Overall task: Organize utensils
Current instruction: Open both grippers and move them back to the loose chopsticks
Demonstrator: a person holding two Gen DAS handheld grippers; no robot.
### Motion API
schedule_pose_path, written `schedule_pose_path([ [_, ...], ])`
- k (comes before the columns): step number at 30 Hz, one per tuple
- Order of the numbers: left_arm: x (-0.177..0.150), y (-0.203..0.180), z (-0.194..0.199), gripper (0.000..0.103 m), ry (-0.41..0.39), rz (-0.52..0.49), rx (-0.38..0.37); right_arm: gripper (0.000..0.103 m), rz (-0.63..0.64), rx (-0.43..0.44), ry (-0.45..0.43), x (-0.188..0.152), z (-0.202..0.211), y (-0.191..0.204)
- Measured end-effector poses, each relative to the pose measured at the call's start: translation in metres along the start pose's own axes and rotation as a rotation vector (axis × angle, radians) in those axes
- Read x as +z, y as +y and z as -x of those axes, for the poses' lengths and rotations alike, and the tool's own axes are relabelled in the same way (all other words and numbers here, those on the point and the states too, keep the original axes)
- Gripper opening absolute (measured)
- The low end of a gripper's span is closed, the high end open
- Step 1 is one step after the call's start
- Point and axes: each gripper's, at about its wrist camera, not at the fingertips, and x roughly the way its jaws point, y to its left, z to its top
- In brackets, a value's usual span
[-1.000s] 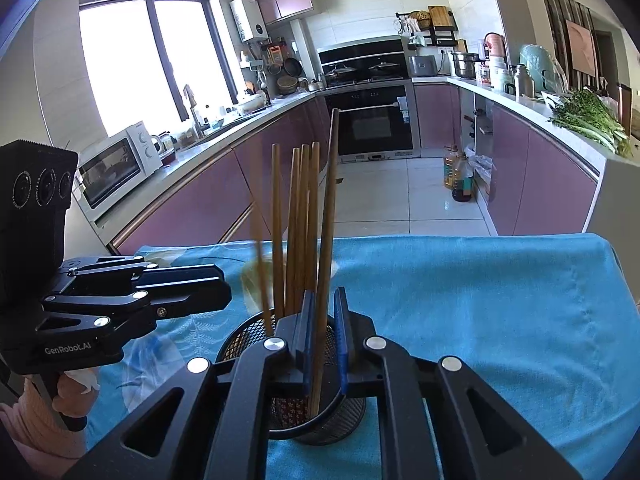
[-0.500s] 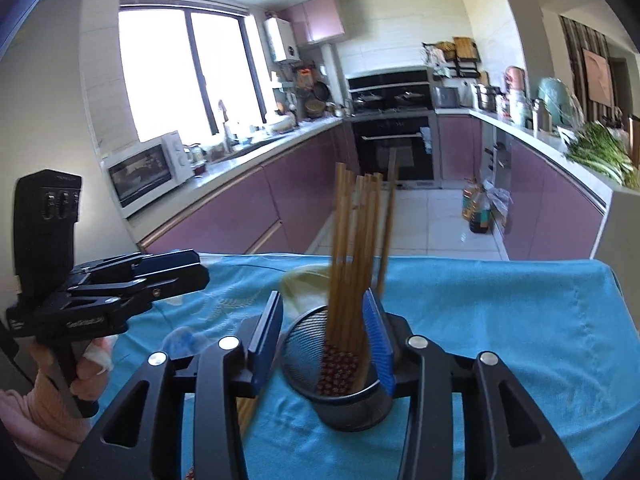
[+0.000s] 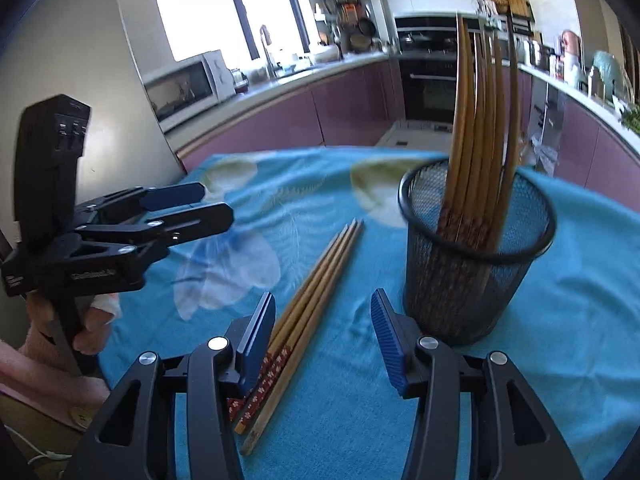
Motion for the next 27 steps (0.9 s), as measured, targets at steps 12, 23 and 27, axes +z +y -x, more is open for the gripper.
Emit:
schedule_pose_path([
  [12, -0.034, -0.009, -0.033, 0.075, 0.130, 0.015, -0.018, 0.046, -0.010, -0.040, 0.093, -0.019, -0.024, 0.003],
  [23, -0.039, -0.010, -0.045, 0.075, 0.166, 0.026, -0.033, 0.044, 0.013, -0.077, 0.111, -0.019, -0.030, 0.006],
  [27, -0.040, -0.010, -0.047, 0.075, 0.173, 0.027, -0.037, 0.044, 0.014, -0.076, 0.113, -0.019, -0.031, 0.007],
])
